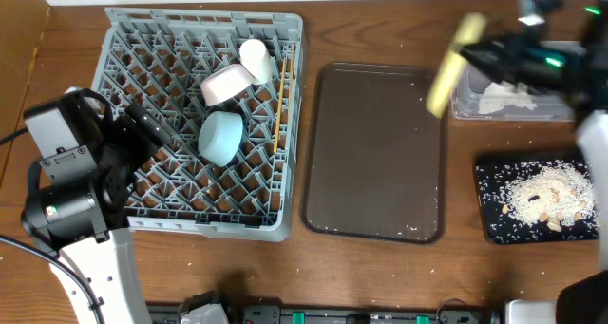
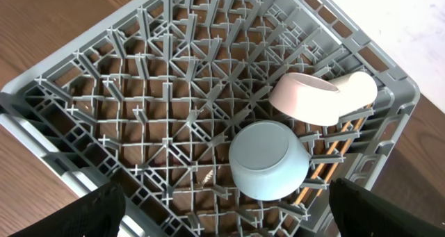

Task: Sort waste into correct bins and load items into the dishwasher
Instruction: 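Carry the emptied yellow plate leftward over to the dish rack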

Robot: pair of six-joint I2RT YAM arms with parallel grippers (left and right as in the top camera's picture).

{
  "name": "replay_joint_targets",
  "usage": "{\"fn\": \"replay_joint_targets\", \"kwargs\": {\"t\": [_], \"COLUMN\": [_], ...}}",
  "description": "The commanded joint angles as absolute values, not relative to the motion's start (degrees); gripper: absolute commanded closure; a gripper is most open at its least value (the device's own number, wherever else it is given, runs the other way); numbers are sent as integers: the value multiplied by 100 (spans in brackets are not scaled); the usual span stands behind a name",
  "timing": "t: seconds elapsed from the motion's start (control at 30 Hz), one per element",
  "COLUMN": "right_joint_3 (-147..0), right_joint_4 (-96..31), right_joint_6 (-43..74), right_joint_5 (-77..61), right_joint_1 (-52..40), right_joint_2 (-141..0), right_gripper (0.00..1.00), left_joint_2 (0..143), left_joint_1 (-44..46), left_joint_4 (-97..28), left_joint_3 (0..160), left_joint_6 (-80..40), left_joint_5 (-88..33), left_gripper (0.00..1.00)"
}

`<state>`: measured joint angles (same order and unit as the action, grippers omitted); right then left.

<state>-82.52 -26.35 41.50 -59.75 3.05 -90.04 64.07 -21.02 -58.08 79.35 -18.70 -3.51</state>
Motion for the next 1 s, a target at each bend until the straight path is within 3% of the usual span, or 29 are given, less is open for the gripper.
{"fn": "replay_joint_targets", "kwargs": {"t": [0.0, 0.33, 0.6, 0.8, 0.87, 0.97], "right_joint_3": [-8283, -8333, -8982, -8997, -9015, -9179], "right_joint_4": [-1765, 2432, 2613, 2292, 2296, 2285], "right_joint_6": [5957, 7100, 7323, 7251, 7212, 7057], "right_joint_5": [-4934, -4071, -3924, -3756, -3848, -4165], "right_joint_1": [-775, -2724, -3173, -3197, -3177, -3116], "right_joint_2": [-8986, -10584, -11950, -12095, -12088, -12086], "right_gripper": [99, 99, 99, 99, 89, 45], "left_joint_2": [6410, 6410, 6410, 6410, 6410, 6410], "left_joint_1": [-2130, -2130, -2130, -2130, -2130, -2130], "left_joint_4": [-5824, -5826, -5824, -5826, -5824, -5824], "left_joint_3": [7964, 7964, 7964, 7964, 7964, 7964], "left_joint_6": [-1920, -1920, -1918, -1920, -1918, -1920], "left_joint_5": [-362, -362, -364, -364, -362, -364], "left_gripper": [5, 5, 5, 5, 5, 5]}}
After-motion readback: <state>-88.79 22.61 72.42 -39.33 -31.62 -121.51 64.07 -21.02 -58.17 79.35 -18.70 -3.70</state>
